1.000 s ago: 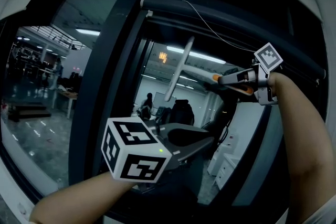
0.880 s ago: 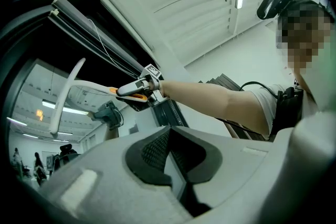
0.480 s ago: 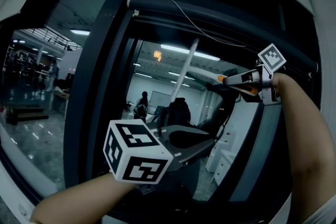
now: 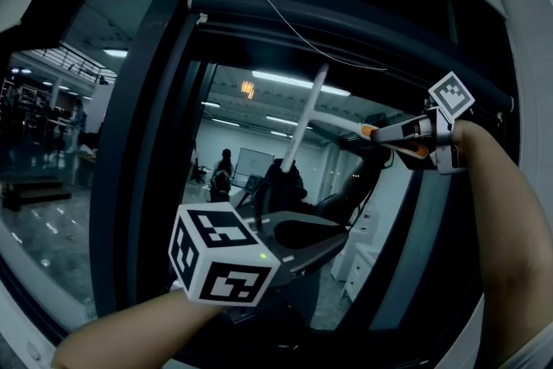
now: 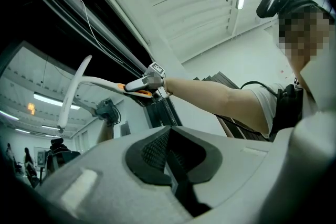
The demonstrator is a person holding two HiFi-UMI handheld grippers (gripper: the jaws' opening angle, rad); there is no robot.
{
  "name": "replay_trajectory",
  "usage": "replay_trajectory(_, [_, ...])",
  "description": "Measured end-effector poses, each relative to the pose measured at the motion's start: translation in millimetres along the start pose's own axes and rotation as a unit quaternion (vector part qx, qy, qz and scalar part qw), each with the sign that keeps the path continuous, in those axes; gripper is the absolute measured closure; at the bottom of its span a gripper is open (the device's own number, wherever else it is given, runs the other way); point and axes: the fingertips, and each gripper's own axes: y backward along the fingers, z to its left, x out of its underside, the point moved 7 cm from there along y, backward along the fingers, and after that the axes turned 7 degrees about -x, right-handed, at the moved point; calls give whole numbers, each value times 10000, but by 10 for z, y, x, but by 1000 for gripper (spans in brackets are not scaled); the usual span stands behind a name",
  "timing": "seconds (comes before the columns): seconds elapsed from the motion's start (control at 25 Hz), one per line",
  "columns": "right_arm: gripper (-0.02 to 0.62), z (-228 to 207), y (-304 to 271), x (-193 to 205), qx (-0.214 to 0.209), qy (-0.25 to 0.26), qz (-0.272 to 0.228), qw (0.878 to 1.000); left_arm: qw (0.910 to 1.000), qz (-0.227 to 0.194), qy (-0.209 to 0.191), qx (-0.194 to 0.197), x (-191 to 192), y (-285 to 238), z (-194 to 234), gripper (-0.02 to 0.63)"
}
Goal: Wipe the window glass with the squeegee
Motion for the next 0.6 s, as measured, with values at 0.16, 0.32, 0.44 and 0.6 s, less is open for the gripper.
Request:
replay_trajectory(0.16, [531,108,356,223,72,-33,-25,10000,9999,-20,65,81,15,-246,-242,606])
replay_trajectory(0.32, [531,33,451,248,168,-73,-20,9998,9998,-23,91,193,30,-364,-175,606])
replay_trajectory(0.44, [530,158,609,362,272,-95,-7,9996,9995,-57,70,297,-19,-450,-364,606])
replay_trajectory(0.6, [529,315,840,570,360,-142,-39,9992,9990,-84,66,434,-38,-601,-661,606])
